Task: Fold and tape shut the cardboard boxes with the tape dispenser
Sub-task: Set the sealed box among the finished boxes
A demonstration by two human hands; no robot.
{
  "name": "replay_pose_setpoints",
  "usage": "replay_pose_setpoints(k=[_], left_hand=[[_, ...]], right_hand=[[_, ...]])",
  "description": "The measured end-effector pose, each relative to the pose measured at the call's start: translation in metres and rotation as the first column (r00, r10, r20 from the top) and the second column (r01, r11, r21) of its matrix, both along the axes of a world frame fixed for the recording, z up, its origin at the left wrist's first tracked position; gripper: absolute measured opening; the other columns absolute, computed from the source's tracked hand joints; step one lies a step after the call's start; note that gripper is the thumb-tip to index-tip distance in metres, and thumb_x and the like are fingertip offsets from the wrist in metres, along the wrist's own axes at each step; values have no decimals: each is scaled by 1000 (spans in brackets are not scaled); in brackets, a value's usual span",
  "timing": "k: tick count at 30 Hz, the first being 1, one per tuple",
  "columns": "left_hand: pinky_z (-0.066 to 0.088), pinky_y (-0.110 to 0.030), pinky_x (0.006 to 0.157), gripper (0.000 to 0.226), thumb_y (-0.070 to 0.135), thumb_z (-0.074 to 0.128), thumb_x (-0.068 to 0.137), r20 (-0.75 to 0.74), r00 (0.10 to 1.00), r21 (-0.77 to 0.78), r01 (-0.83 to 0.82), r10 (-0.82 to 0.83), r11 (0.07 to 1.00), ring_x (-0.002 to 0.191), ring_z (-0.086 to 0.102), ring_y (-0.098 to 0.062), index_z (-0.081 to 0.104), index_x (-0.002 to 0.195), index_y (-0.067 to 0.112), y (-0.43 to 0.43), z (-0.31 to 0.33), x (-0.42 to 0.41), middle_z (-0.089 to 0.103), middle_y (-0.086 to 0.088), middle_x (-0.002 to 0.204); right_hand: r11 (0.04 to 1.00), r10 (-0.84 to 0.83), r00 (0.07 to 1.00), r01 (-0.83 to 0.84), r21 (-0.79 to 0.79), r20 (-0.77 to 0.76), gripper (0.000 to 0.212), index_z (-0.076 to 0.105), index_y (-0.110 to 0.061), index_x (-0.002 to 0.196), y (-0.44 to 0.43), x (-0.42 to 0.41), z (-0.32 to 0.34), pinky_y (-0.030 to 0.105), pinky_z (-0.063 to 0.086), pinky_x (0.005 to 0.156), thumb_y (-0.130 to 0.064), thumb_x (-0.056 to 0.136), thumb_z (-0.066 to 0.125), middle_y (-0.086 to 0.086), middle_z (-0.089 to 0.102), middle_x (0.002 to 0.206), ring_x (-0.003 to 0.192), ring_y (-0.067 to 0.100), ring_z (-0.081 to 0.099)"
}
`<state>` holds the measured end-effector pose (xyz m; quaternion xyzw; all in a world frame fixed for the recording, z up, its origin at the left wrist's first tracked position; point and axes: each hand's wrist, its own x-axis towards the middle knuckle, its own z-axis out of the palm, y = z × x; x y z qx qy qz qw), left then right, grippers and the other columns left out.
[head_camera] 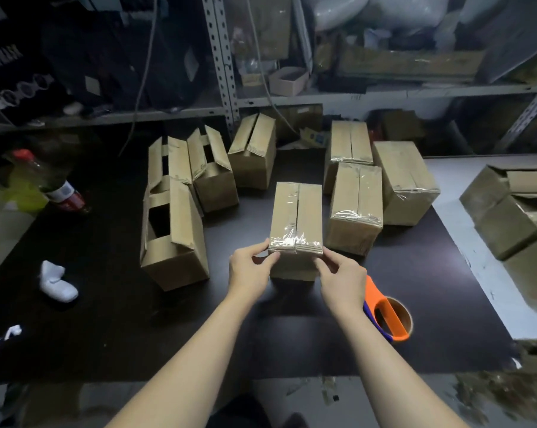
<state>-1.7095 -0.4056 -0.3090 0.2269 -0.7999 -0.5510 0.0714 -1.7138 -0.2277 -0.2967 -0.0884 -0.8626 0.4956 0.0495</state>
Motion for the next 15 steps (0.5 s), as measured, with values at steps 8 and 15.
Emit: replay_pose_setpoints(k=[8,15], left_hand=[[55,-39,104,42,20,73,96,31,998,166,43,-49,985,118,64,-10,67,137,21,21,9,-57,70,9,132],[62,-41,88,34,15,70,98,177,918,27,356,-355,934,98,69,-13,69,131,23,-20,49,-58,71,3,122]], right_hand=[[994,-102,991,97,56,92,33,74,-16,128,2,-49,10,26,49,97,-20,96,71,4,77,118,113,20,70],[924,-265,957,218,314,114,42,59,-16,142,-7,-56,38,42,49,93,-22,100,59,9,65,132,121,36,60]])
